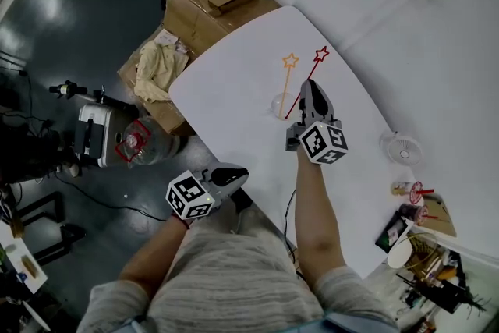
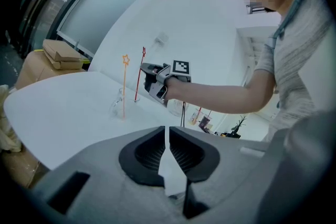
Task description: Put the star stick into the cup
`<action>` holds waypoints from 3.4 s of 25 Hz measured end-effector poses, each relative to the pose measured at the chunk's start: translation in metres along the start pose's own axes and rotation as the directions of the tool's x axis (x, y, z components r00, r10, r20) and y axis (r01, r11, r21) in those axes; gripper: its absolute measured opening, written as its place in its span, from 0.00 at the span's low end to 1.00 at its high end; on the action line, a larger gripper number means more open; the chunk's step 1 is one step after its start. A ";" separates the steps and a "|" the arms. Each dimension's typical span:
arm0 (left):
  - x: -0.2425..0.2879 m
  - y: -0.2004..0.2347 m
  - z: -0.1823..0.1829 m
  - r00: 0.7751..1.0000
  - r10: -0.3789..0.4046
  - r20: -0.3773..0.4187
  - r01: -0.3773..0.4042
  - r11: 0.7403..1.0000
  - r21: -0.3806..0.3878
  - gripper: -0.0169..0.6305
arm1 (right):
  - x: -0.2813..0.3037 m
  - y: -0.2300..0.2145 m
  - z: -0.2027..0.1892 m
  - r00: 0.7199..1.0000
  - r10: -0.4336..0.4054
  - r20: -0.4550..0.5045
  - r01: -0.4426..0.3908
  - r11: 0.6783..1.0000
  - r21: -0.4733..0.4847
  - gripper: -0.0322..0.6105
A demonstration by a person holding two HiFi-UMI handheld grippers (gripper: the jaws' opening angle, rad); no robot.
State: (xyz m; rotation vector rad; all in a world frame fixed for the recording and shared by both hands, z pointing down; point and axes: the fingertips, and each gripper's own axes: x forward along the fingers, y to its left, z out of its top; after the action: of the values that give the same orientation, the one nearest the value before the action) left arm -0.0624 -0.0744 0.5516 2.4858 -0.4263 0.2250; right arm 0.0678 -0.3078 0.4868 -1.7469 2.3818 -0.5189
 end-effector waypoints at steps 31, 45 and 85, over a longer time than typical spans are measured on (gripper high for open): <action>0.004 -0.004 0.004 1.000 -0.011 0.010 0.011 1.000 0.001 0.06 | -0.012 -0.012 -0.064 0.980 -0.048 -0.195 0.030 0.995 -0.097 0.08; 0.004 -0.009 0.008 0.999 -0.026 0.021 0.026 0.999 0.018 0.06 | -0.020 -0.004 -0.063 0.972 -0.033 -0.232 0.007 0.993 -0.114 0.08; 0.068 -0.124 0.044 0.987 -0.152 0.048 0.141 0.973 0.182 0.06 | -0.235 0.050 0.016 0.968 0.186 -0.171 -0.204 0.974 -0.094 0.07</action>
State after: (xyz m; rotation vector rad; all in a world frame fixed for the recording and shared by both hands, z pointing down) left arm 0.0470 -0.0221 0.4669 2.6917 -0.2549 0.1312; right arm 0.1024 -0.0760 0.4333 -1.5393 2.7076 -0.5274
